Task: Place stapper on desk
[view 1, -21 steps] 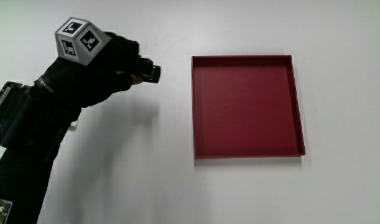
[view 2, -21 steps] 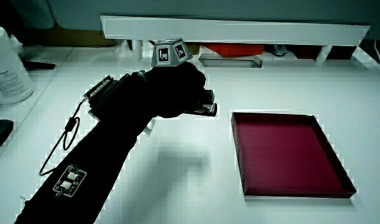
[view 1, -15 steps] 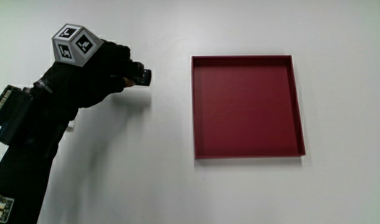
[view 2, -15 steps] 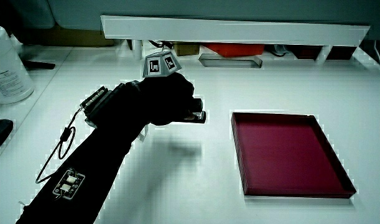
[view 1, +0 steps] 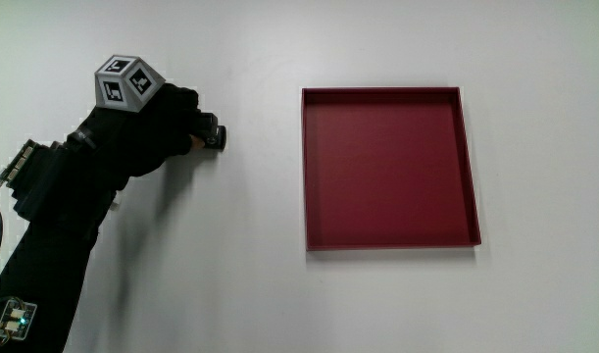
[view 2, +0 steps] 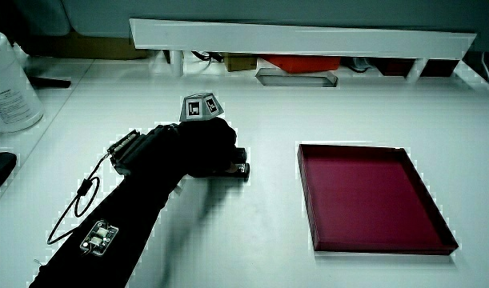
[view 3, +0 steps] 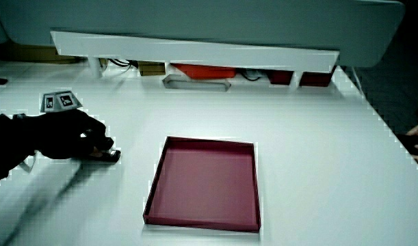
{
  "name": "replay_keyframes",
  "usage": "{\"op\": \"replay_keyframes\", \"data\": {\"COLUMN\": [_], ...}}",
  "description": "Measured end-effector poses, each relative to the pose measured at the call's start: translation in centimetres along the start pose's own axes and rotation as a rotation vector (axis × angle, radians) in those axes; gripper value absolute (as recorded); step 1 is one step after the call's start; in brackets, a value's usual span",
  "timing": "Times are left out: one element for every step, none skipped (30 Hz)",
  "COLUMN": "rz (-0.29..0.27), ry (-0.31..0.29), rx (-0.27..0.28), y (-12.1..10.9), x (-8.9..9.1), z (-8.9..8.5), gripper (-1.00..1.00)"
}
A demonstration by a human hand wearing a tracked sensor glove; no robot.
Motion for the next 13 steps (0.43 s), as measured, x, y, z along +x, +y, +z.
{"op": "replay_keyframes", "data": {"rz": [-0.001,-0.005,0.005,-0.001,0.003,0.009,-0.001,0.008,0.007,-0.002,0.003,0.002,0.002], "ry": [0.006,-0.004,-0.009,0.002,0.005,0.005,0.001,-0.008,-0.004,-0.010,-0.008,-0.004,-0.013], "rx": [-0.003,-0.001,0.000,-0.003,-0.004,-0.012,-0.005,-0.008,-0.009,-0.001,-0.007,-0.007,-0.009], "y": [0.07,0.15,0.14,0.10,0.17,0.00,0.08,0.04,-0.02,0.03,-0.03,-0.13,-0.26], "x": [-0.04,-0.20,-0.18,0.00,-0.05,0.09,-0.07,-0.13,-0.12,-0.30,-0.32,-0.31,-0.36], "z": [-0.13,-0.21,-0.25,-0.18,-0.26,-0.16,-0.29,-0.37,-0.39,-0.52,-0.53,-0.55,-0.63], "gripper": [0.00,0.00,0.00,0.00,0.00,0.00,-0.07,-0.14,-0.21,-0.29,-0.36,-0.43,-0.50]}}
